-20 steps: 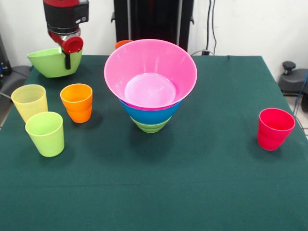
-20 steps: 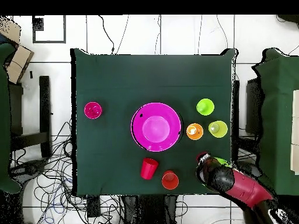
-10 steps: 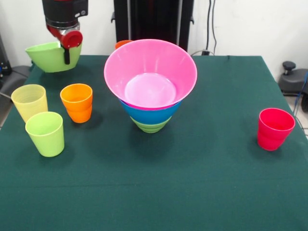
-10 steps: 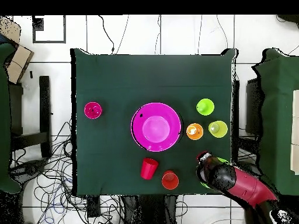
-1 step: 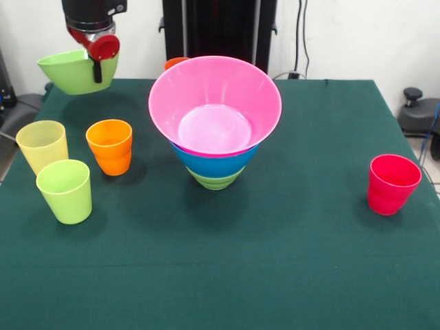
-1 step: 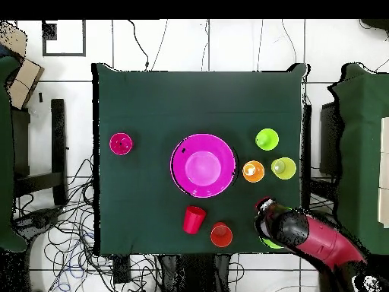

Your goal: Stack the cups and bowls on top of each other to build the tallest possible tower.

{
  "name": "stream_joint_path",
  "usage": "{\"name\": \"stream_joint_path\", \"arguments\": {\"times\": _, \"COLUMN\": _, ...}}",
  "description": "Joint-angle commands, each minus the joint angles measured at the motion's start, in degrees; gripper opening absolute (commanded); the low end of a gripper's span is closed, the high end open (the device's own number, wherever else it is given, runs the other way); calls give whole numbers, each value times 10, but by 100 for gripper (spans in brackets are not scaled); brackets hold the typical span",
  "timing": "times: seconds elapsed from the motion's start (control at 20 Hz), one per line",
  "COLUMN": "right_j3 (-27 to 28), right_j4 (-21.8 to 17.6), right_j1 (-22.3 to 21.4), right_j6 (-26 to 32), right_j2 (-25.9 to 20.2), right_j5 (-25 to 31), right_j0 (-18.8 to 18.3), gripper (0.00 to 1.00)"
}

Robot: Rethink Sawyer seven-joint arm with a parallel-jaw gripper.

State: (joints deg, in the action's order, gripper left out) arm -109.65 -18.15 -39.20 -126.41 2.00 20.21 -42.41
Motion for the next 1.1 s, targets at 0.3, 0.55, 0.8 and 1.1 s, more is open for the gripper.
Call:
{"name": "stream_joint_path", "arguments": {"times": 0.3, "right_j3": 59, "right_j4": 29, "right_j1": -22, "right_j6": 2, "right_j2": -52, "right_j5": 99, "right_j0": 35, "gripper": 0}}
{"name": "stream_joint_path", "arguments": {"times": 0.55, "right_j3": 73, "right_j4": 37, "right_j1": -18, "right_j6": -5, "right_j2": -51, "right_j5": 106, "right_j0": 43, "gripper": 0}}
{"name": "stream_joint_path", "arguments": {"times": 0.8, "right_j3": 90, "right_j4": 40, "right_j1": -20, "right_j6": -9, "right_j2": -43, "right_j5": 126, "right_j0": 56, "gripper": 0}}
{"name": "stream_joint_path", "arguments": {"times": 1.1, "right_j3": 110, "right_j4": 49, "right_j1": -12, "right_j6": -24, "right_j2": -38, "right_j5": 136, "right_j0": 70, "gripper": 0}}
